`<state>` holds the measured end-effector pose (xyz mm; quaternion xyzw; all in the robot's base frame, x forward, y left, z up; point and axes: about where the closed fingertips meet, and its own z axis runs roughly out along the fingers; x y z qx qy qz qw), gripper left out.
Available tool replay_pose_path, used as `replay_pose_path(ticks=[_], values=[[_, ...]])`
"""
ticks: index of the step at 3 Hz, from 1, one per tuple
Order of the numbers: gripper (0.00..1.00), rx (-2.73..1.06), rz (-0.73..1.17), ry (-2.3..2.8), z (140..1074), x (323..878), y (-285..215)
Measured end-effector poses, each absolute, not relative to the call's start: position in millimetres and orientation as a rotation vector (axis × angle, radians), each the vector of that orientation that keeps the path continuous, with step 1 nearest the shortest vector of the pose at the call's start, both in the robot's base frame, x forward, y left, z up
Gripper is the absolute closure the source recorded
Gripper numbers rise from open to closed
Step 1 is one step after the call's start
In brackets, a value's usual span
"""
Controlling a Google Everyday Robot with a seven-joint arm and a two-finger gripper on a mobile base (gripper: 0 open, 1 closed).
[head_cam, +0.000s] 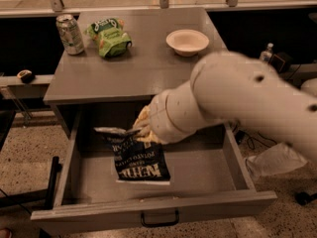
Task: Pick blue chip bag from top drawer and place on counter
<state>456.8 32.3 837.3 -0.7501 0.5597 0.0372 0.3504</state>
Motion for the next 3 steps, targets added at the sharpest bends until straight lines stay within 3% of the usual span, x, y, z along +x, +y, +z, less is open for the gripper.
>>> replay_pose_path(ticks=[1,2,3], values=[[1.0,-1.935,0.127,1.485,889.5,483.7,12.5],[1.0,-1.811,0.265,1.617,910.7,520.5,-37.6],[1.0,-1.76,0.242,1.61,936.4,536.1,-54.8]])
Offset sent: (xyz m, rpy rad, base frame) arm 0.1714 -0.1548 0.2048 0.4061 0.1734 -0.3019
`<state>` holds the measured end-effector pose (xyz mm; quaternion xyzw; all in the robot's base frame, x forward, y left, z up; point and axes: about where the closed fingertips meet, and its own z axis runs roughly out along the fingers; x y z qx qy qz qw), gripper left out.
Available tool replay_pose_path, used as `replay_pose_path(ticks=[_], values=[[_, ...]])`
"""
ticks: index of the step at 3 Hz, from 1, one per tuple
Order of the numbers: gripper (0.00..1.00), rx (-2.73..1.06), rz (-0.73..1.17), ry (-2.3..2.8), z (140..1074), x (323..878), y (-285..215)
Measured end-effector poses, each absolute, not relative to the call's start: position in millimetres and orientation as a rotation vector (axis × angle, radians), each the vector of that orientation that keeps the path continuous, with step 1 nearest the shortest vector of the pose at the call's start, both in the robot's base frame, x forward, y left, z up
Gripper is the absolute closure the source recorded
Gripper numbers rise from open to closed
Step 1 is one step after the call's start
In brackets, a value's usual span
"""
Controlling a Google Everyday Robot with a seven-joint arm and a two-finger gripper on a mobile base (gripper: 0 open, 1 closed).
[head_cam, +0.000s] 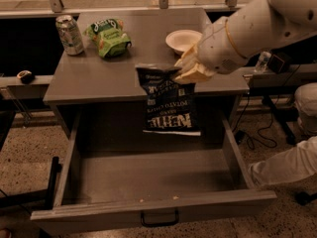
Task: Pick blue chip bag from top drawer and place on counter
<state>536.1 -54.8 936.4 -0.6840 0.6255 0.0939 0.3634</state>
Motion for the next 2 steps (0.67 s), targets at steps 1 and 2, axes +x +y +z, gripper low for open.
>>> replay_pose_path(ticks=[1,2], values=[[1.0,-1.761,0.24,1.606,937.6,535.8,-53.2],[1.0,-1.677,0.284,1.564,933.8,551.3,-41.5]])
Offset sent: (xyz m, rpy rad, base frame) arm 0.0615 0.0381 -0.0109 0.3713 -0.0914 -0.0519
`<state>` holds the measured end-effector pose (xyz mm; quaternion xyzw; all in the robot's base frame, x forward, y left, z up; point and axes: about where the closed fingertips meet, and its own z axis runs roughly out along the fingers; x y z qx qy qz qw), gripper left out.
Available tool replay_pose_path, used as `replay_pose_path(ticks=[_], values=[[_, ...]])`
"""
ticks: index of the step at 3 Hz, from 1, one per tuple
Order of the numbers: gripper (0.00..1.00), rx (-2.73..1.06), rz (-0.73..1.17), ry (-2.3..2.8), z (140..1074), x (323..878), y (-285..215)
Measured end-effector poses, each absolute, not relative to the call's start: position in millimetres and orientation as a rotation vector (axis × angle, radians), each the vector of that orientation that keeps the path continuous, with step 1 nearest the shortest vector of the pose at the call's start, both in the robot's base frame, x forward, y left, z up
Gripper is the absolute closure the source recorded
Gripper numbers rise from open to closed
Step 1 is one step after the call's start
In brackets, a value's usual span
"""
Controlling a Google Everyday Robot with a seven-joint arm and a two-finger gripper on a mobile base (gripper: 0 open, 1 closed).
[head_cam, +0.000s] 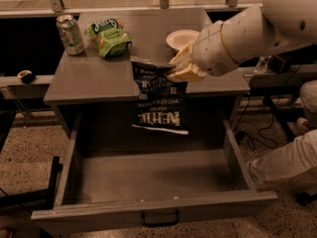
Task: Pick blue chip bag from top drawer and place on counter
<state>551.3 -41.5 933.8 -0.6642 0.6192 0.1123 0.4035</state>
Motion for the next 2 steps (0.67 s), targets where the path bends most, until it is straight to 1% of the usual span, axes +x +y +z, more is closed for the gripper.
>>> replay_pose_path(ticks=[1,2], values=[[1.0,-1.501,0.395,1.491,931.1,606.2,-4.6],[1.0,-1.417,0.431,1.453,934.3,634.7,16.8]])
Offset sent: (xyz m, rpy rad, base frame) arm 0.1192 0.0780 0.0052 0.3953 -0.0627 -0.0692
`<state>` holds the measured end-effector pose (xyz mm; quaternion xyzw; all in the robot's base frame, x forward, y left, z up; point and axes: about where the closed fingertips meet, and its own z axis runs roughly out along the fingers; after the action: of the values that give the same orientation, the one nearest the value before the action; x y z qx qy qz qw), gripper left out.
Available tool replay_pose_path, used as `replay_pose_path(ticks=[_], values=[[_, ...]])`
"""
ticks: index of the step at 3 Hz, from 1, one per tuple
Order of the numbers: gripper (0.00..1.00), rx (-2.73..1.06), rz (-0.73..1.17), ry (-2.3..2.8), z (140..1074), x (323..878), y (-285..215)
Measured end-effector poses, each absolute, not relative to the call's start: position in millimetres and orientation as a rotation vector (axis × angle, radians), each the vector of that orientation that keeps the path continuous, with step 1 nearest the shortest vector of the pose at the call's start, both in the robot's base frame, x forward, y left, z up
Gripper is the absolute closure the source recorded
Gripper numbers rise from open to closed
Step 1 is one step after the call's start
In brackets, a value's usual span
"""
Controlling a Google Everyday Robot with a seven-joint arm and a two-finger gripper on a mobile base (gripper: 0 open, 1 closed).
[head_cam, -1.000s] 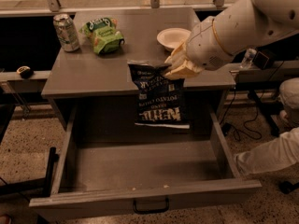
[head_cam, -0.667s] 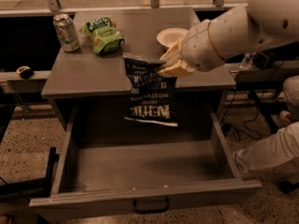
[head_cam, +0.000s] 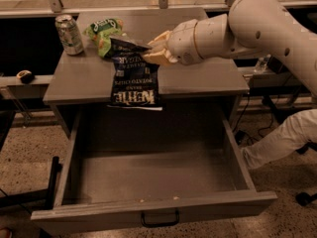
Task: Pick blue chip bag from top drawer and place on counter
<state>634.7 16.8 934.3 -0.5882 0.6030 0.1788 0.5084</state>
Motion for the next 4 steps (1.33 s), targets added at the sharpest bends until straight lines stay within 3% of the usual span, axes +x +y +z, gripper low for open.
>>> replay_pose_path(ticks=[3,4], values=[[1.0,-1.123,0.371,1.726,915.9,702.2,-1.6],[0.81,-1.15,0.355,1.767,916.4,726.6,-8.0]])
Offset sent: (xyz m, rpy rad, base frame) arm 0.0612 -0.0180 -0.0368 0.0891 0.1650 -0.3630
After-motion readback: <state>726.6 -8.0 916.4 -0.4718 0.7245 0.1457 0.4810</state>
